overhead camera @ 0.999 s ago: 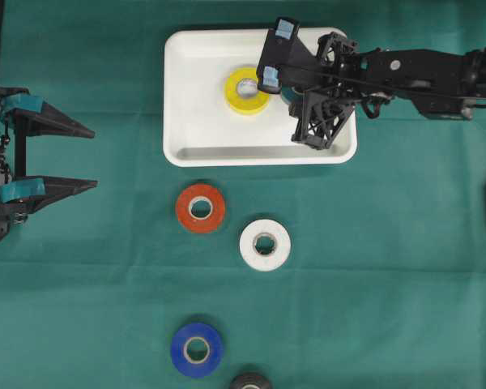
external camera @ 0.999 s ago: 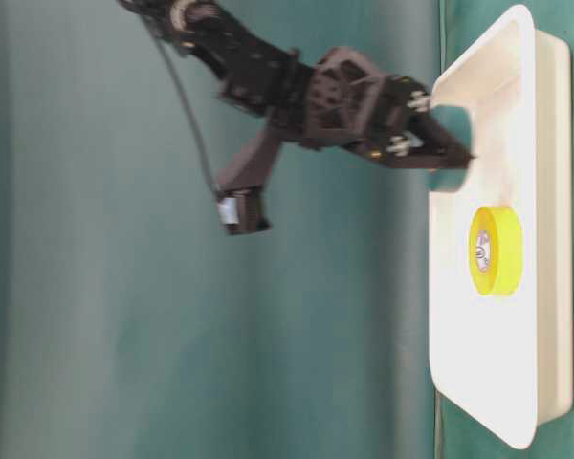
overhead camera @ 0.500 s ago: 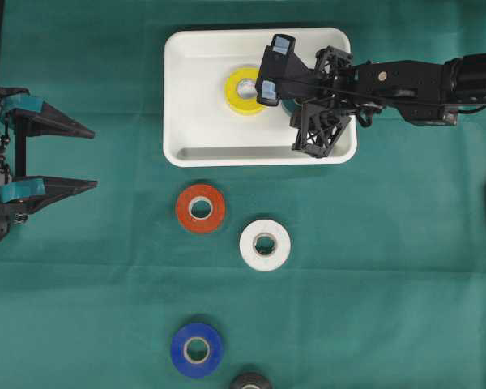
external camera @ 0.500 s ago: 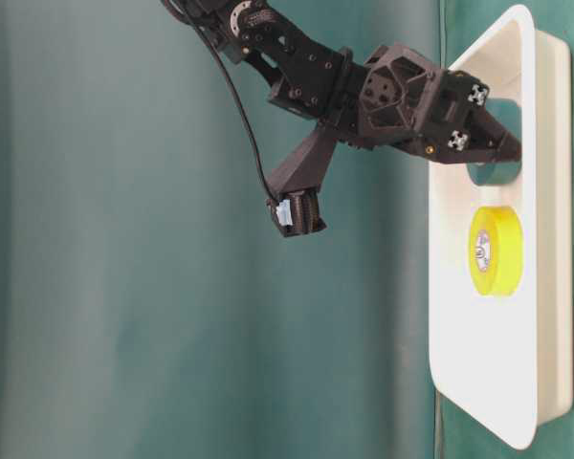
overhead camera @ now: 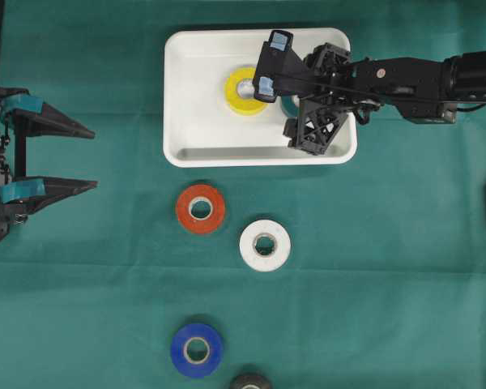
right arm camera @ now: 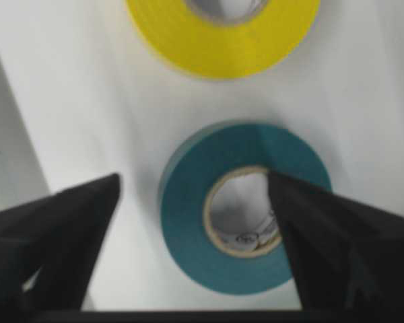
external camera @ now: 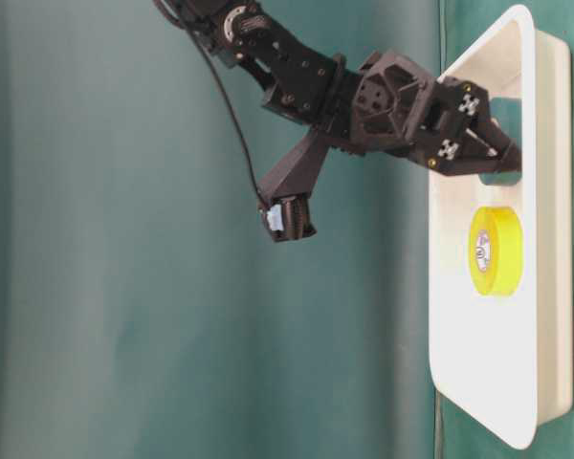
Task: Pick up the tape from a random location and place it into the white case.
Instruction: 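Lower the teal roll into the tray beside the yellow roll, then open the right gripper and retract it to the right side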
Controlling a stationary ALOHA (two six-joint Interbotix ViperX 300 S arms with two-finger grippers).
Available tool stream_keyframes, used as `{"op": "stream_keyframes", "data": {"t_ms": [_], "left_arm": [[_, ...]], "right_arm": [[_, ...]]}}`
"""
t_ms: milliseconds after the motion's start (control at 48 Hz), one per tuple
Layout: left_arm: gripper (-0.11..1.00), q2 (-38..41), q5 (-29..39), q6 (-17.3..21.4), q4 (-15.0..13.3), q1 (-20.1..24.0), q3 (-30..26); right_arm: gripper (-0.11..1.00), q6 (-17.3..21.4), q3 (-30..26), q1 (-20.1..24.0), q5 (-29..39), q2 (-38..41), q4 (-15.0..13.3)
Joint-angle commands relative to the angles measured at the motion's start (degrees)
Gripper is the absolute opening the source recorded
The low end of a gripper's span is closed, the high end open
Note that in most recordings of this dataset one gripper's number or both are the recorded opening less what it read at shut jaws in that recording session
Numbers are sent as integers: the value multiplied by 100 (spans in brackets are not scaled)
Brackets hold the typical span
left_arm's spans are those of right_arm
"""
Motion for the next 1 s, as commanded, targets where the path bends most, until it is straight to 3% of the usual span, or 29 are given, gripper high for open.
{"op": "stream_keyframes", "data": {"t_ms": [0,437,978], "left_arm": [[91,26,-35,0,-9,0,-97],[91,26,-35,9,-9,0,-97],[91,26,-35,0,-9,0,-97]], "right_arm": [[92,-18,-220,-18,158,-185,-35],[88,-18,-782,-18,1274,-1292,-466],[87,9,-782,167,1107,-1389,-448]]}}
